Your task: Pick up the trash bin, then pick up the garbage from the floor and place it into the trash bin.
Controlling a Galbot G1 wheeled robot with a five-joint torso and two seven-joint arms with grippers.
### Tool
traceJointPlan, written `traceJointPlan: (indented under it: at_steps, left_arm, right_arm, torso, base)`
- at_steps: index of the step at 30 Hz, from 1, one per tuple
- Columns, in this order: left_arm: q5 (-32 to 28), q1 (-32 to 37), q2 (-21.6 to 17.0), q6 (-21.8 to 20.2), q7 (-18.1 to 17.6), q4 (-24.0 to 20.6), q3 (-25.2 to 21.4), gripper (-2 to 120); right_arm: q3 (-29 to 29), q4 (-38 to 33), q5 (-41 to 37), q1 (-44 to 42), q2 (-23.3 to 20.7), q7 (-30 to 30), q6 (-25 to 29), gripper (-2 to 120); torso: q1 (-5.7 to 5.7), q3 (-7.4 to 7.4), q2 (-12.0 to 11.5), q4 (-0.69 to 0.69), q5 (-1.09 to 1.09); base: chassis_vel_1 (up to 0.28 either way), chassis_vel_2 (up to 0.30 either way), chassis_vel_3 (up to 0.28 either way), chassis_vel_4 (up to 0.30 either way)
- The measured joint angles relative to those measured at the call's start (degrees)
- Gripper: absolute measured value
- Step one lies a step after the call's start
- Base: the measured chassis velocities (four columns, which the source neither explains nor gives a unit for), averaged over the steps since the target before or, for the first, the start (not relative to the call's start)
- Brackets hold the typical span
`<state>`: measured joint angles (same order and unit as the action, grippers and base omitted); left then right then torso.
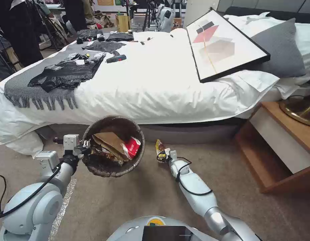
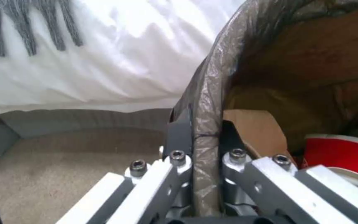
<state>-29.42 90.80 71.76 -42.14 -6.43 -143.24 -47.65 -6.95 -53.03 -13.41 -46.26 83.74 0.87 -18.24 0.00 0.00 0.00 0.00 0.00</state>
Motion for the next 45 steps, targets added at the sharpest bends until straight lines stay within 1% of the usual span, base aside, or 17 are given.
traceJointPlan:
  at_steps: [21, 41, 45]
  left_arm:
    - [0.15, -0.05, 0.07, 0.00, -0.01, 0.00, 0.00, 2]
    - [0.38, -0.08, 0.07, 0.00, 0.18, 0.00, 0.11, 2]
    - [0.38, -0.11, 0.01, 0.00, 0.19, 0.00, 0.13, 2]
  right_arm:
    - [-0.73, 2.83, 0.42, 0.58, 0.78, -0.97, 0.70, 100]
    - [-1.03, 4.01, 0.33, 0.66, 1.21, -1.53, 0.92, 99]
    - [-1.13, 3.91, 0.33, 0.55, 1.29, -2.01, 0.97, 85]
  torso:
    - [0.00, 0.00, 0.00, 0.00, 0.00]
    - [0.00, 0.00, 0.00, -0.01, -0.01]
    - [0.00, 0.00, 0.00, -0.03, -0.03]
  base:
    - [0.000, 0.000, 0.000, 0.000]
    - [0.000, 0.000, 0.000, 0.000]
    - [0.000, 0.000, 0.000, 0.000]
